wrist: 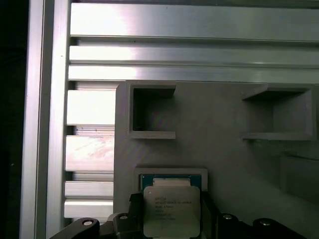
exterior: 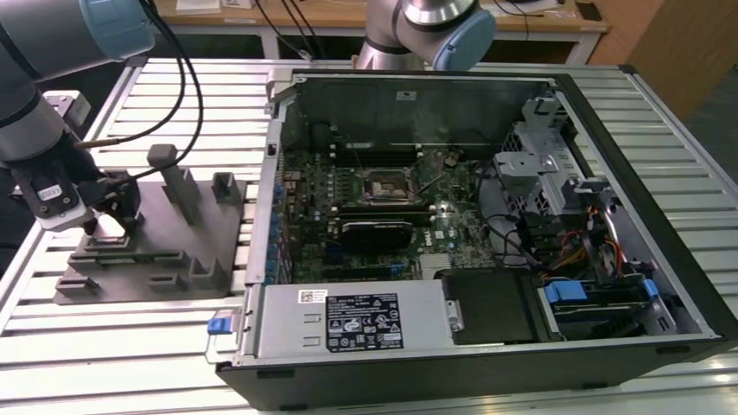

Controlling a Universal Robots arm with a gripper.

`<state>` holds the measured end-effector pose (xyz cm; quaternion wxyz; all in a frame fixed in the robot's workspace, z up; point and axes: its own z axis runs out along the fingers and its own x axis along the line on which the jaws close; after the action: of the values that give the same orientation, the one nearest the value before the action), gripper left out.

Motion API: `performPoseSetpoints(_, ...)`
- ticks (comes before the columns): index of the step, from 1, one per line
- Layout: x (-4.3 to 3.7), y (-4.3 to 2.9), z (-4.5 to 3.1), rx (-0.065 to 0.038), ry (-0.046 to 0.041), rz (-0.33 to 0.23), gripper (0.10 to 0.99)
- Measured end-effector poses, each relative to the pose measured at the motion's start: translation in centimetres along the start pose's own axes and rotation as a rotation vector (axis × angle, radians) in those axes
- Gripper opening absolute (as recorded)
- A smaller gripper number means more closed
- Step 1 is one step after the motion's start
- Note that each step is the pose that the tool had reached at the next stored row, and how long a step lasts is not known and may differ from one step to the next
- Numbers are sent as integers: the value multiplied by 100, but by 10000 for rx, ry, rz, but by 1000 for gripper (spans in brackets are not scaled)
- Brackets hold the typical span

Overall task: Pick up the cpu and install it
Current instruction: 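Pick up the cpu and move it towards the insertion slot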

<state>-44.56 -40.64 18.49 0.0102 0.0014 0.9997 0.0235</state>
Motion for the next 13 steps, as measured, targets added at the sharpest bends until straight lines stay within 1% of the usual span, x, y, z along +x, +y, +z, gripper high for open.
performPoseSetpoints(4, -1, 3, -68, -1, 0, 0, 545)
performPoseSetpoints(13, -2, 4, -72, -1, -1, 0, 545)
